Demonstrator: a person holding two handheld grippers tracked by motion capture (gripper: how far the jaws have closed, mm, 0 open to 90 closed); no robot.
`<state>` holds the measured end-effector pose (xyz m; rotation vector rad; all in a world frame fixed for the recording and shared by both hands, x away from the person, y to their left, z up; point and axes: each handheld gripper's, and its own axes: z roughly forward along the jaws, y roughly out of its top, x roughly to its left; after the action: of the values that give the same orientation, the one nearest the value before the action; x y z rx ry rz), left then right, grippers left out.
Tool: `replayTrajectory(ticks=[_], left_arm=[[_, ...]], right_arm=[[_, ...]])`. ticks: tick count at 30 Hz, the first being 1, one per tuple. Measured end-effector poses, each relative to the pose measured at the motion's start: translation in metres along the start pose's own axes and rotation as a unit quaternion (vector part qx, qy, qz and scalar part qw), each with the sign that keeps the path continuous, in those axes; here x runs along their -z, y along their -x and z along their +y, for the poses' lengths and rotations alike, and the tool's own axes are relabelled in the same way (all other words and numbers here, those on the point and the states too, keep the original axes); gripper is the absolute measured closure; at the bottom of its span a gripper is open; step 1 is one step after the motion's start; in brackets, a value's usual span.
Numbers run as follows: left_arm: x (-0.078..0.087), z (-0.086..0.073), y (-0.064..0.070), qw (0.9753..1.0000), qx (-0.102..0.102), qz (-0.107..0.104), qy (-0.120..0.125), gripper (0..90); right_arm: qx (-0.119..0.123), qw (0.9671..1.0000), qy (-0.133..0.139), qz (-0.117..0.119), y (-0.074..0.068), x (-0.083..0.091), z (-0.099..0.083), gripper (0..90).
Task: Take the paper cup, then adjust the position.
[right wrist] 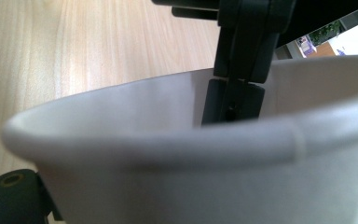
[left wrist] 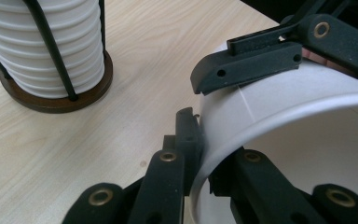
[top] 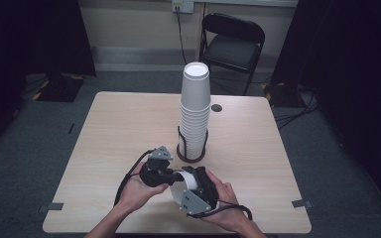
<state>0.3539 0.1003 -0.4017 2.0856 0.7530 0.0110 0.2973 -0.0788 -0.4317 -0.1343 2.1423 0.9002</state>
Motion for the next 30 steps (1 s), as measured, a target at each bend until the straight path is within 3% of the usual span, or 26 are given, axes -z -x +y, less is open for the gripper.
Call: replayTrajectory(ticks=[1, 2, 3, 4, 5, 8, 14, 16, 18, 21, 26, 30], left_arm=[[0.0, -0.001, -0.001, 0.9999, 0.008, -0.002, 0.011, 83.3], [0.001, -0.001, -0.002, 0.9998, 0.009, -0.003, 0.017, 81.2], [0.003, -0.001, -0.003, 0.9996, 0.01, -0.006, 0.025, 78.8], [0.004, -0.001, -0.003, 0.9992, 0.011, -0.007, 0.038, 78.8], [0.006, -0.001, -0.004, 0.9988, 0.011, -0.006, 0.047, 73.5], [0.01, 0.0, -0.007, 0.9975, 0.02, -0.012, 0.067, 70.6], [0.016, -0.002, -0.008, 0.9946, 0.019, 0.001, 0.102, 54.8], [0.017, -0.004, -0.009, 0.9931, 0.026, -0.002, 0.114, 50.5], [0.018, -0.005, -0.011, 0.9911, 0.028, 0.007, 0.13, 44.1], [0.02, -0.008, -0.012, 0.9903, 0.026, 0.017, 0.136, 38.4], [0.023, -0.013, -0.013, 0.9874, 0.01, 0.024, 0.156, 28.2], [0.025, -0.02, -0.017, 0.9884, -0.001, 0.042, 0.146, 26.4]], right_arm=[[0.0, 1.0, 0.0, 0.0, 0.0, 0.0, 0.0, 11.1], [-0.016, 0.9999, 0.006, 0.003, 0.003, 0.001, -0.001, 11.3], [-0.046, 0.9988, 0.016, 0.01, 0.007, 0.002, -0.004, 11.9], [-0.046, 0.9988, 0.016, 0.01, 0.007, 0.002, -0.004, 11.9], [-0.07, 0.9972, 0.019, 0.015, 0.01, 0.002, -0.007, 11.9], [-0.088, 0.9956, 0.022, 0.023, 0.012, 0.002, -0.011, 11.9], [-0.152, 0.9872, 0.036, 0.031, 0.021, 0.002, -0.021, 12.0], [-0.174, 0.9835, 0.041, 0.03, 0.026, 0.003, -0.024, 12.0], [-0.188, 0.9809, 0.041, 0.028, 0.029, 0.004, -0.029, 12.0], [-0.204, 0.9779, 0.04, 0.023, 0.032, 0.005, -0.035, 12.0], [-0.238, 0.9702, 0.043, 0.016, 0.04, 0.008, -0.044, 12.0], [-0.257, 0.9654, 0.045, 0.01, 0.045, 0.01, -0.05, 12.0]])
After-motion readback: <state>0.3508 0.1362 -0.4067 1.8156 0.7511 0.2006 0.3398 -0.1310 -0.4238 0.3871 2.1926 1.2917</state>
